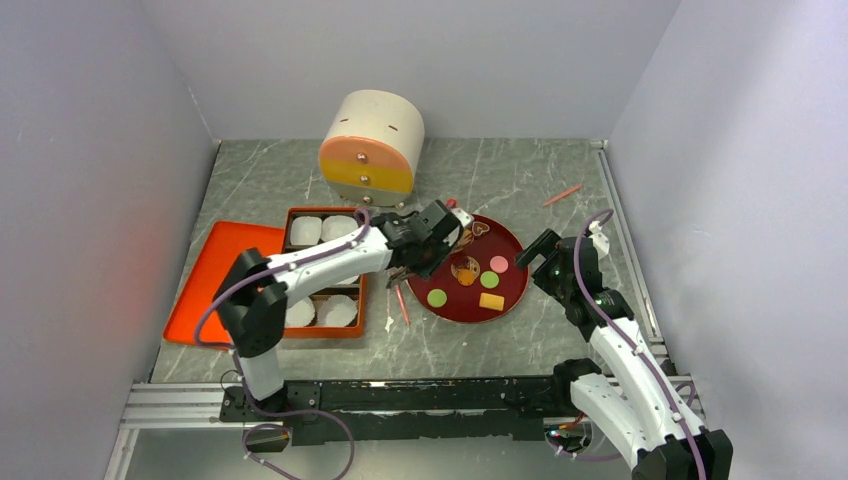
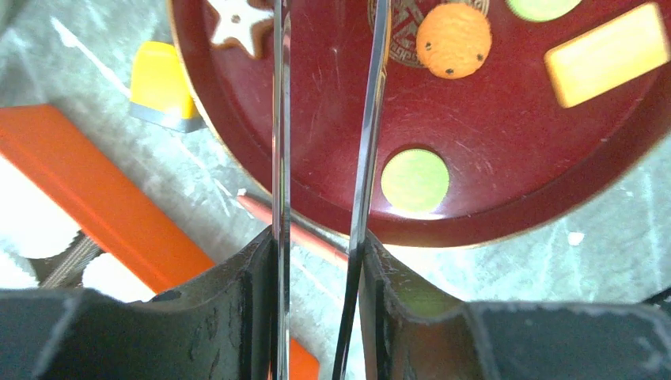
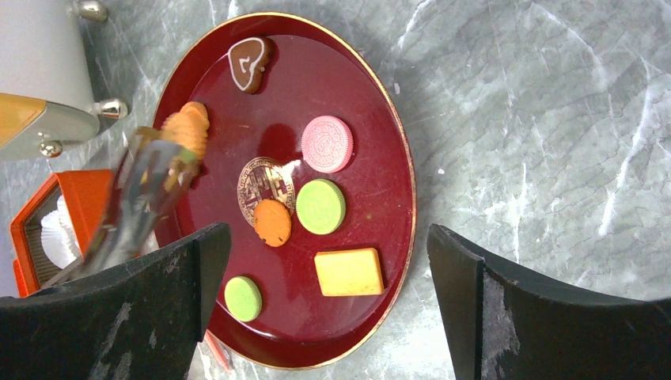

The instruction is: Pack the cookies

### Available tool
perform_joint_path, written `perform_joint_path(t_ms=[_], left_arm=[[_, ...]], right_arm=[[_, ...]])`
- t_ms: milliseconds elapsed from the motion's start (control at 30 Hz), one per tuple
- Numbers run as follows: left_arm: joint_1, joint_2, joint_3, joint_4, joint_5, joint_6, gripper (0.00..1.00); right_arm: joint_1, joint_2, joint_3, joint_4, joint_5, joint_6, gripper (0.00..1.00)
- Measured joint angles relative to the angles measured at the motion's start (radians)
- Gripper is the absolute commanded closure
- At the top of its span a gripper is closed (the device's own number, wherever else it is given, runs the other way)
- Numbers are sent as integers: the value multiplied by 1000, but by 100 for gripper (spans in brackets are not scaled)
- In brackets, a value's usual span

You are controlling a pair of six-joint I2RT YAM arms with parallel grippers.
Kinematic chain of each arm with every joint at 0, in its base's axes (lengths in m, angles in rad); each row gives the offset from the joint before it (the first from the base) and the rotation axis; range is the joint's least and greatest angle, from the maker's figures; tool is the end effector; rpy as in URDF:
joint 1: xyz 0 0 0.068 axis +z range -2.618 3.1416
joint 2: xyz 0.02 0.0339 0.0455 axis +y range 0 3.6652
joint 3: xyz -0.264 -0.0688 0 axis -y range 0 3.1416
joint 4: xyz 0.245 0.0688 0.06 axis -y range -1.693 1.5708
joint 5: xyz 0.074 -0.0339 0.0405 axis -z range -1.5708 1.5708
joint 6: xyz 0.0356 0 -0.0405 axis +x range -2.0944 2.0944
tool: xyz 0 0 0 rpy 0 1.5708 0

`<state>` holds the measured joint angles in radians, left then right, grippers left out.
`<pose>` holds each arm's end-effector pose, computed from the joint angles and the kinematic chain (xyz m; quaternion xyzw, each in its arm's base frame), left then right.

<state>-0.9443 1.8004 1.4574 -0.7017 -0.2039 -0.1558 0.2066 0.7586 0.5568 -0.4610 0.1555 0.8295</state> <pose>0.2320 -0.3082 0.2505 0.3445 0.8971 -0.0514 0.2719 0.1641 0.0288 0.2376 0.3070 0.8424 0.1559 0.4144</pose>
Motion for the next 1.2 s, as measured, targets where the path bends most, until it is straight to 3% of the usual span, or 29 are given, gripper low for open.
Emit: perform_joint_path(t_ms=[300,500,800,1200], left_arm=[[8,-207,-73,0,-50,-7,73],[73,-313,-172,-28,-81,-16,74],[254,-460,-301,-45,-85,-23,75],[501,-501,-356,-60,-83,-20,75]], right_arm=[[0,23,16,19,1,-5,0],[0,36,22,31,4,-16,0],[0,48,30,48,19,-43,0],[0,67,68,72,22,-105,0]])
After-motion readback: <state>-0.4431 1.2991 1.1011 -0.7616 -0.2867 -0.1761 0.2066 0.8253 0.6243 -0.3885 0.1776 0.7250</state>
